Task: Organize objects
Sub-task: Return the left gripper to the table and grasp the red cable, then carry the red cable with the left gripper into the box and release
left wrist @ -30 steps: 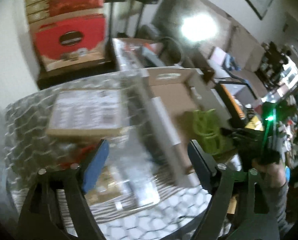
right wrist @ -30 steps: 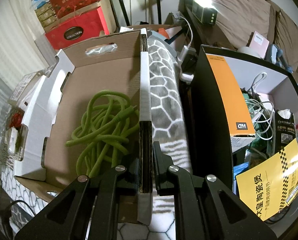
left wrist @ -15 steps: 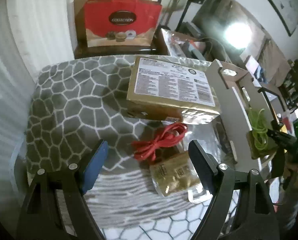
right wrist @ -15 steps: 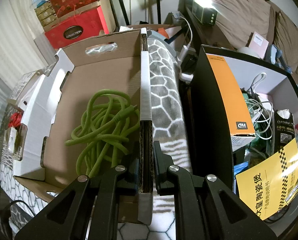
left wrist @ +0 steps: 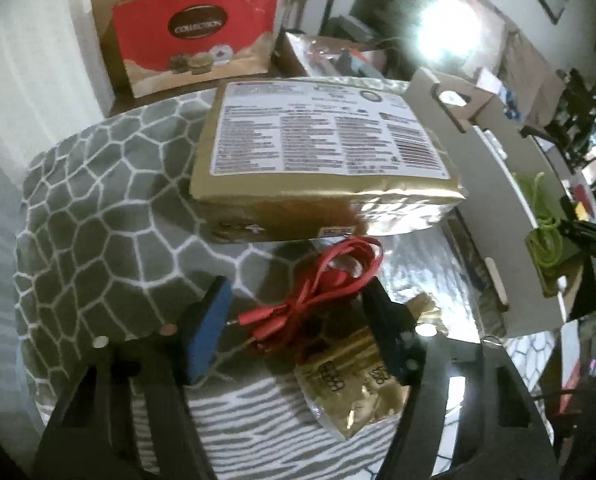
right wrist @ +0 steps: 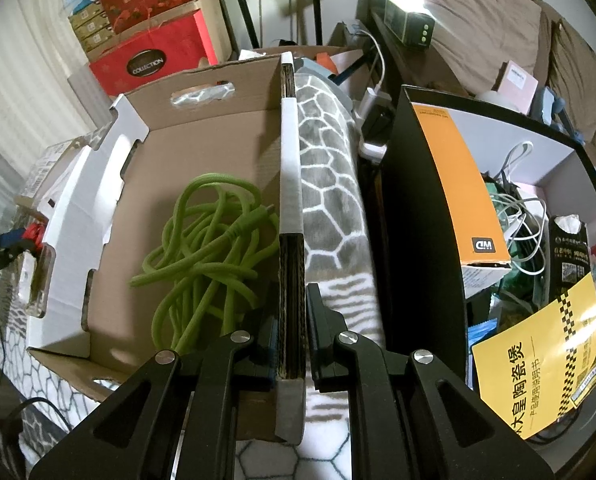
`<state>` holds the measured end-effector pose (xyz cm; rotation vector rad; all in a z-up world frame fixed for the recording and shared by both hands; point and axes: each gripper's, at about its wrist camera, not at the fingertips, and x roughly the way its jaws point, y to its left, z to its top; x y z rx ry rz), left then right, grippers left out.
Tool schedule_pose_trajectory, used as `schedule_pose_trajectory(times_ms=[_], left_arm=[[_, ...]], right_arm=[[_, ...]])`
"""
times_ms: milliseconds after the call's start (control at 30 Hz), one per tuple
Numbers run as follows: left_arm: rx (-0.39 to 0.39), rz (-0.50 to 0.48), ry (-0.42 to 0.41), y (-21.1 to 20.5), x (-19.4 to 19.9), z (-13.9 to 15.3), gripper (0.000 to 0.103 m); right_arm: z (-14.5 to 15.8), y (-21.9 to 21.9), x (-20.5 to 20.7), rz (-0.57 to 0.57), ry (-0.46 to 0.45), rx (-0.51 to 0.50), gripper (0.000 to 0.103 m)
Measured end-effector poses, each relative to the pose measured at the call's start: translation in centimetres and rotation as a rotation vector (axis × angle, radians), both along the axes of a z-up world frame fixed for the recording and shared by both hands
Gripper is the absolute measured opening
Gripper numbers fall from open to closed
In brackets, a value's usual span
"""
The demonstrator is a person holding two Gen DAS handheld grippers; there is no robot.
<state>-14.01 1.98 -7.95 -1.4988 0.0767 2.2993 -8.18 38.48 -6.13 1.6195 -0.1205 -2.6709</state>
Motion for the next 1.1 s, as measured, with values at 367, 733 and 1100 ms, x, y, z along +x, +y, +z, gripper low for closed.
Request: schedule_pose_trajectory(times_ms=[367, 733, 1100], left_arm=[[0.023, -0.069, 0.012, 0.1, 0.3, 1.1, 0.015], [0.069, -0.015, 0.027, -1.5, 0.9, 2.7, 0.004], [0.145, -0.009, 0.145, -1.7, 3.1, 9.1, 0.004]], right_arm=[[0.0, -0.3, 0.0, -0.003, -0.003, 0.000, 0.012], [0.0, -0.2, 0.0, -0.004, -0.005, -0.005, 0.012], [0.0, -0.2, -0.1, -0.004, -0.005, -0.001, 0.012]])
